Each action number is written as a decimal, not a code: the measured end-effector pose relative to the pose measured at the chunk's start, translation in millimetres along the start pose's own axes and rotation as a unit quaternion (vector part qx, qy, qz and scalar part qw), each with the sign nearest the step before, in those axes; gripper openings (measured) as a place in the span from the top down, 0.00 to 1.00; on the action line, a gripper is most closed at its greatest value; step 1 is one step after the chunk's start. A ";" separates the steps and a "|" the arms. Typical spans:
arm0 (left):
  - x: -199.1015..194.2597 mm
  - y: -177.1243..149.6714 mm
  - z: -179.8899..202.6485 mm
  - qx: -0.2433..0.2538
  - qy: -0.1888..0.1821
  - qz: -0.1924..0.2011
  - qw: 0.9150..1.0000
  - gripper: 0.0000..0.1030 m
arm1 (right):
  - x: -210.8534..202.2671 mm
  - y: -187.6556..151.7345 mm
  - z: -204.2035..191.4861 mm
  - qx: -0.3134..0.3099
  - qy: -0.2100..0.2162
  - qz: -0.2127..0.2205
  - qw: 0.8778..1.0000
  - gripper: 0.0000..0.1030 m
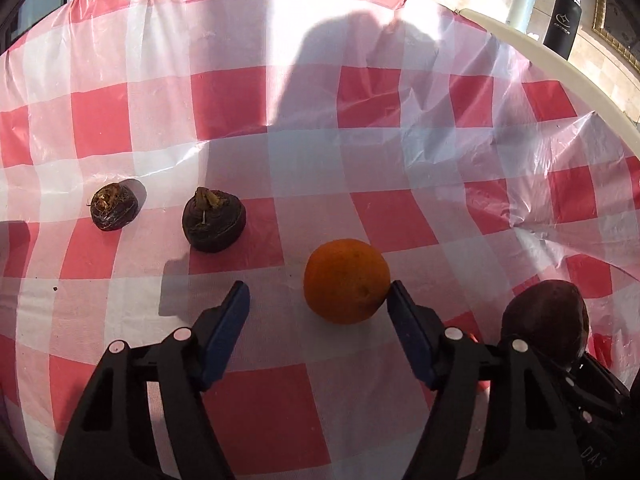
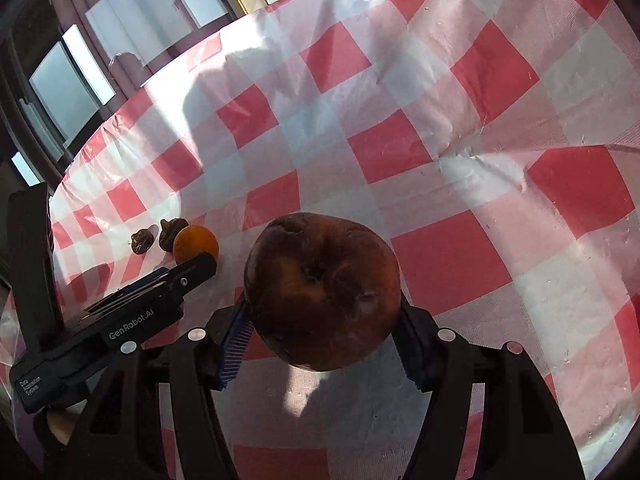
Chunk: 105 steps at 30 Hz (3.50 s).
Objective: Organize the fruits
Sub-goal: 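Grasp the small orange with the left gripper while the right holds the apple, then carry the orange and the apple in both grippers over the box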
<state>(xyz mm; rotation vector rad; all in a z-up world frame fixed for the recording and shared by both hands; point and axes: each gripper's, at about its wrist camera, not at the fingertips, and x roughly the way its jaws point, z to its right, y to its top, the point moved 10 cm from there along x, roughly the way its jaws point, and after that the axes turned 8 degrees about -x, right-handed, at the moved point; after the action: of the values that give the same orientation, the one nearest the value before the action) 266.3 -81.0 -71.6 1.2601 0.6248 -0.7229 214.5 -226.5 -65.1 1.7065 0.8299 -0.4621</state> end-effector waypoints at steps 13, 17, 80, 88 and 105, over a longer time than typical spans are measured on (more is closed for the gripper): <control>-106.7 -58.1 -34.5 -0.033 -0.054 0.083 0.995 0.61 | 0.8 -0.6 0.2 0.004 0.007 0.002 1.000 0.39; -141.2 -93.1 -72.6 -0.093 -0.068 0.086 0.990 0.61 | 0.6 0.4 -1.2 0.003 0.010 0.002 1.000 0.39; -400.1 -122.8 -191.4 -0.092 0.078 0.264 0.957 0.61 | -169.1 -85.4 -313.0 -0.179 0.189 0.106 0.960 0.40; -407.3 -129.7 -285.2 -0.138 0.166 0.219 0.951 0.61 | -164.9 -107.1 -406.6 -0.254 0.244 0.087 0.932 0.40; -334.7 -158.0 -367.5 -0.122 0.182 -0.025 0.975 0.61 | -64.1 -162.4 -472.1 -0.465 0.132 -0.107 0.869 0.40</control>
<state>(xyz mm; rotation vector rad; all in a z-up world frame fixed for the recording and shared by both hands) -77.3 302.2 13.1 1.1578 1.0159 -0.4396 0.7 223.1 8.9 0.7777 1.1962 0.0621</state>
